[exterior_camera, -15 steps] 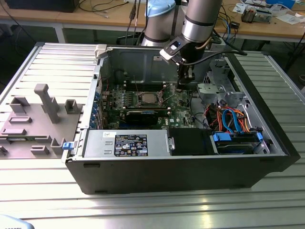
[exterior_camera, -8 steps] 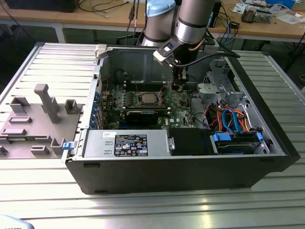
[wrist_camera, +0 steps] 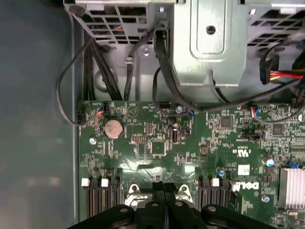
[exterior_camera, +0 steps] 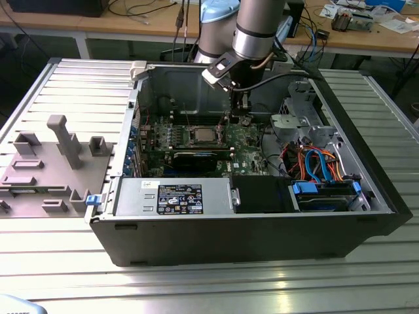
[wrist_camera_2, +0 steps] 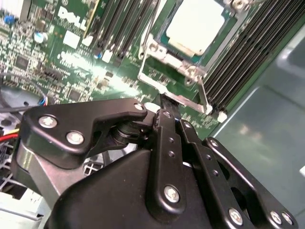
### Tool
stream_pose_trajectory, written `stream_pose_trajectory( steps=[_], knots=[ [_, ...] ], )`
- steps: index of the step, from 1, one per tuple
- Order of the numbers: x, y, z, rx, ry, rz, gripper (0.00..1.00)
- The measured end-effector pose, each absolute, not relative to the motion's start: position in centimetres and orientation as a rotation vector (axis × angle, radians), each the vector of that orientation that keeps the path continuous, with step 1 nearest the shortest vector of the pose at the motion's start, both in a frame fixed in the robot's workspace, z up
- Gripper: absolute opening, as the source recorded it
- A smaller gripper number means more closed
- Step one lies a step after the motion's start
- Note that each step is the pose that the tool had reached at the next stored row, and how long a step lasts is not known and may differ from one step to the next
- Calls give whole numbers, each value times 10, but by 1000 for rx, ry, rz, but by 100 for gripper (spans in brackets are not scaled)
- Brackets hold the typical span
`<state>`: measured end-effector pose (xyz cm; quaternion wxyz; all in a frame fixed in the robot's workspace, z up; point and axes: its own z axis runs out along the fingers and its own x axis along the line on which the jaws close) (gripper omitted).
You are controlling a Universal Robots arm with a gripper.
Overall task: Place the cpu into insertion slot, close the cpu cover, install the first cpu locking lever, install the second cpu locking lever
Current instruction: 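Close the cpu cover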
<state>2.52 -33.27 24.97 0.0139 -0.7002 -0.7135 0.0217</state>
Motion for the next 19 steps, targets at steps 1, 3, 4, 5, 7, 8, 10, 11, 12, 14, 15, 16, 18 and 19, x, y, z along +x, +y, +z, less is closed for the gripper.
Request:
stream_pose_trajectory(
  steps=[1, 3, 4, 5, 7, 8, 10, 11, 12, 14, 15, 16, 18, 19],
  knots=[
    [23, -333, 250, -2181, -2222, 68, 11],
    [18, -333, 250, -2181, -2222, 68, 11],
    [16, -333, 250, -2181, -2222, 67, 11],
    [13, -333, 250, -2181, -2222, 67, 11],
    [7, -333, 250, -2181, -2222, 67, 11],
    [6, -333, 250, -2181, -2222, 67, 11],
    [1, -333, 250, -2181, -2222, 68, 11],
    [0, -333, 250, -2181, -2222, 67, 11],
    [-2, -333, 250, -2181, -2222, 68, 11],
    [-6, -333, 250, -2181, -2222, 68, 11],
    [-7, -333, 249, -2181, -2222, 68, 11],
    [-12, -333, 249, -2181, -2222, 67, 11],
    [-17, -333, 248, -2181, -2222, 67, 11],
    [-19, -333, 247, -2181, -2222, 67, 11]
  ],
)
